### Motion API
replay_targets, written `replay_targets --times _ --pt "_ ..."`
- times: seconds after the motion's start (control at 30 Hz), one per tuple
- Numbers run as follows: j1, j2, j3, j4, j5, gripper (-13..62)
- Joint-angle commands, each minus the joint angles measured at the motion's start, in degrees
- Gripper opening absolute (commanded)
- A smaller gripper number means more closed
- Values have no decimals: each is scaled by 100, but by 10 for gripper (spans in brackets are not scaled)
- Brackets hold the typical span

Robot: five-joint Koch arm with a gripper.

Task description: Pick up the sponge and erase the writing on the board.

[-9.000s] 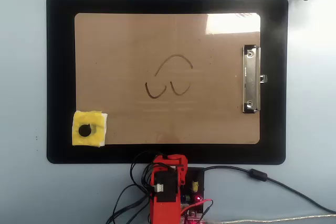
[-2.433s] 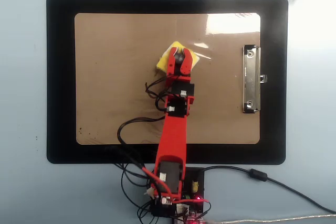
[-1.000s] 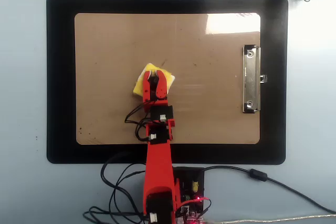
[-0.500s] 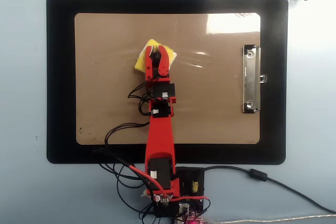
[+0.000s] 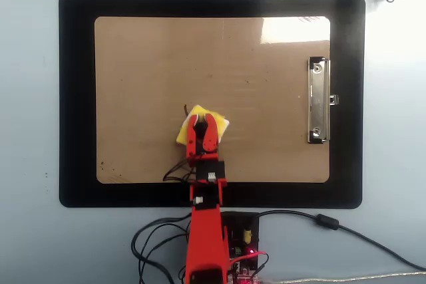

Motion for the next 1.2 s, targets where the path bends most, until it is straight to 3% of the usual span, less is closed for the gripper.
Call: replay_targets --times 0.0,0.1,0.17,0.37,0.43,0.6,0.67,0.73,0.93,1.0,1.17 --pt "-378 -800 -598 -202 -18 -79" --pt "-756 -1608 -1415 -202 -26 -79" --pt "-747 -1380 -1072 -202 -18 -79" --pt "-729 1600 1635 -149 18 -79" --pt "-756 1362 1397 -167 26 -79" --pt "-765 -1195 -782 -220 9 -79" --pt "-747 -1556 -1266 -237 0 -79" --pt "-686 -1318 -1055 -272 9 -79" --pt "97 1617 1758 -703 18 -80" --pt "123 2145 2057 -677 18 -79" --pt "123 343 633 -738 9 -79"
